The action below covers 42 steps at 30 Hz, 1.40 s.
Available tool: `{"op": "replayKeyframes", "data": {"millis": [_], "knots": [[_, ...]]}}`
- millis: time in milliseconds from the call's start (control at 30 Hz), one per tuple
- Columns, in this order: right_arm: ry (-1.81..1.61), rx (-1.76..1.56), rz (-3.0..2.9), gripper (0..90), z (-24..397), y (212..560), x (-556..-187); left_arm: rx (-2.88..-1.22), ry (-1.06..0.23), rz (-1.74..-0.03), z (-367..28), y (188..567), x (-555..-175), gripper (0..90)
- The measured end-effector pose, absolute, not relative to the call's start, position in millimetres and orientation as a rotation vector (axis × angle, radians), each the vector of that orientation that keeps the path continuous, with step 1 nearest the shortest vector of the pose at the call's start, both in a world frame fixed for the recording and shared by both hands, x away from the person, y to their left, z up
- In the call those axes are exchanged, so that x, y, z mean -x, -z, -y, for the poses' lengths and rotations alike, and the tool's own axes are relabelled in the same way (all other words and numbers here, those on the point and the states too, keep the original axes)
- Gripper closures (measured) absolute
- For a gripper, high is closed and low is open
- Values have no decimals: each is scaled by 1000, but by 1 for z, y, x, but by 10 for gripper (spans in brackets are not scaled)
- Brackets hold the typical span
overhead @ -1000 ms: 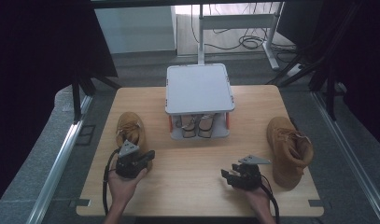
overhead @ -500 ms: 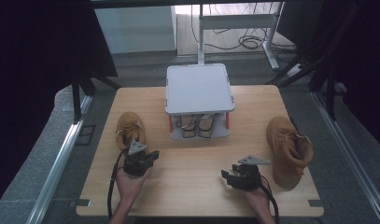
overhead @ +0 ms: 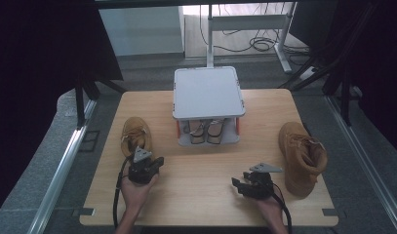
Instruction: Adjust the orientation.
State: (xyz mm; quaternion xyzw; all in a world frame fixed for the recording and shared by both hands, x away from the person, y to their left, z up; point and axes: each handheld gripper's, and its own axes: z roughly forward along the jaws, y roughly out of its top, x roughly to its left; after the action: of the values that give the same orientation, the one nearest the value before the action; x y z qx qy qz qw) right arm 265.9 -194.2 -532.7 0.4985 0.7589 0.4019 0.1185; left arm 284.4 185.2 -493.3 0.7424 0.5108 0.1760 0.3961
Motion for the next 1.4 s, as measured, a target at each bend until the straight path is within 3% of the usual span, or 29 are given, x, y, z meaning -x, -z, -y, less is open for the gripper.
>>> {"op": "replayKeyframes", "data": {"millis": [1400], "knots": [[-1158, -1453, -2220, 425, 194, 534, -265, -1836, -558, -1330, -223, 491, -252, 897]]}}
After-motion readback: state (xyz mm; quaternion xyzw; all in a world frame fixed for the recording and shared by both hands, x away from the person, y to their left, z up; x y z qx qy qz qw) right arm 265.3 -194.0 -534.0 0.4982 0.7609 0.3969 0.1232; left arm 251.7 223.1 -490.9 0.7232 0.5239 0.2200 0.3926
